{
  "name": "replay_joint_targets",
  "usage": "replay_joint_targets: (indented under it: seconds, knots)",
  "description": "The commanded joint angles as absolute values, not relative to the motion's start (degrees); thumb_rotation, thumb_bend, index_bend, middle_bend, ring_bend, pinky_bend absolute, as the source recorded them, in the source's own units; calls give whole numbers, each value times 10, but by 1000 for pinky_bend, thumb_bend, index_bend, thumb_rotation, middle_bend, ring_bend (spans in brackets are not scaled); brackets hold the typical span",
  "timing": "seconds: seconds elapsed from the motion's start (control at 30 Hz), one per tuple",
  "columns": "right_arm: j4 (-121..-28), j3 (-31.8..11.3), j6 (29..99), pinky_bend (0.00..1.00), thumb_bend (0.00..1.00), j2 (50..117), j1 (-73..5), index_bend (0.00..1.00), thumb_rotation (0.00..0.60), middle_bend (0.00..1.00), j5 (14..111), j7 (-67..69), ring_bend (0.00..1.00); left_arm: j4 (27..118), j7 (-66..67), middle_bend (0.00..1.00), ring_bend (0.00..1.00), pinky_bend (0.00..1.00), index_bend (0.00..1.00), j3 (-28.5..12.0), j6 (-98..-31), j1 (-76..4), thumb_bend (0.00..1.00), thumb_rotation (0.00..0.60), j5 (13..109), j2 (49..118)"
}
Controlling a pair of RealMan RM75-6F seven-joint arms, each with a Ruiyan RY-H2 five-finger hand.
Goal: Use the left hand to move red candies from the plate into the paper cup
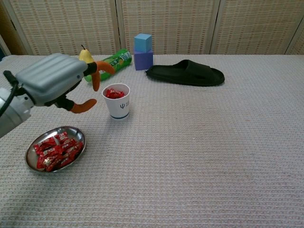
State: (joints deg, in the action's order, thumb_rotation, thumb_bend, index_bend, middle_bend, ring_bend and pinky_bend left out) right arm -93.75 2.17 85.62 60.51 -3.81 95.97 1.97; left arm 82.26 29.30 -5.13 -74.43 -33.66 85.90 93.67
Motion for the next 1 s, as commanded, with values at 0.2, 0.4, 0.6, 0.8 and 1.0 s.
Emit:
replay_joint_targets:
  seconds: [0.2,0.4,0.6,0.8,1.0]
  knots:
    - [-936,31,865,0,43,605,-35,0,600,0,980,22,0,893,247,779,917,1000,187,89,-803,-222,387,600,919,860]
    - [-935,36,873,0,44,606,-31,0,600,0,991,18,0,839,239,787,917,1000,204,101,-790,-195,387,600,910,876]
    - [-936,38,871,0,44,608,-31,0,600,0,994,13,0,788,258,773,916,1000,228,98,-794,-183,380,600,929,900]
    - [-936,38,868,0,44,607,-32,0,600,0,993,12,0,747,255,791,917,1000,273,91,-789,-174,377,600,933,924]
    - [-937,38,867,0,44,607,-32,0,600,0,992,10,0,712,225,804,917,1000,279,80,-784,-176,376,600,940,943]
